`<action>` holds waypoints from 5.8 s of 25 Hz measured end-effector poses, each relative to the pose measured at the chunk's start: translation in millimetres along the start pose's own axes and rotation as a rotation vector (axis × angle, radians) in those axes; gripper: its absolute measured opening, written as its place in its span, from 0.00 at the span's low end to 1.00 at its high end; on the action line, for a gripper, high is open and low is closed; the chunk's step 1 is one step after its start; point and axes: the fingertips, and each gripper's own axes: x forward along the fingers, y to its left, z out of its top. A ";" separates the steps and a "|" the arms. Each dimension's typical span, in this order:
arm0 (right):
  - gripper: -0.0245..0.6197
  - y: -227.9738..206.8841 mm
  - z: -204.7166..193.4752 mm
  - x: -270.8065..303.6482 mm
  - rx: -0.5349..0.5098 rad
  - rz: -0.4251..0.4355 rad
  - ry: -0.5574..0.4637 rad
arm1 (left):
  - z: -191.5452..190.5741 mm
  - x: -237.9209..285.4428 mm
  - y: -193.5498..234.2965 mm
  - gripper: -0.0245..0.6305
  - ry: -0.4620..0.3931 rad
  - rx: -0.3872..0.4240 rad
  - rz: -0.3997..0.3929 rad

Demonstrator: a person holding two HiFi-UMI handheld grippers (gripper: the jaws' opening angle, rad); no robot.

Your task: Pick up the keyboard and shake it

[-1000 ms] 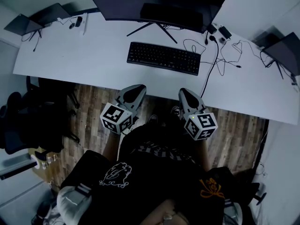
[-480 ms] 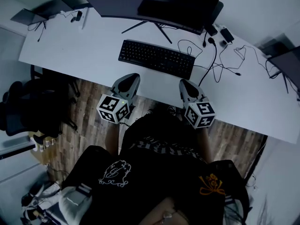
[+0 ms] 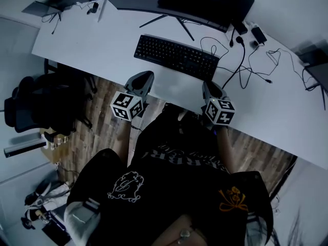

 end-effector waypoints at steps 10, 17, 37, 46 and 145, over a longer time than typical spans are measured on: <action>0.38 -47.5 -28.1 38.0 0.105 -0.132 0.048 | -15.1 41.0 49.1 0.09 0.104 0.015 -0.044; 0.47 -54.9 -40.0 60.8 0.105 -0.232 0.100 | -24.1 66.8 87.8 0.11 0.164 -0.009 -0.091; 0.53 -50.1 -45.2 76.4 0.360 -0.489 0.075 | -64.3 143.1 239.5 0.56 0.448 -0.061 -0.217; 0.54 -51.9 -47.2 80.0 0.355 -0.493 0.081 | -89.5 175.8 241.7 0.60 0.569 -0.078 -0.405; 0.44 -11.8 25.1 94.2 0.193 -0.012 -0.071 | 102.5 -17.4 206.2 0.28 -0.244 -0.002 -0.360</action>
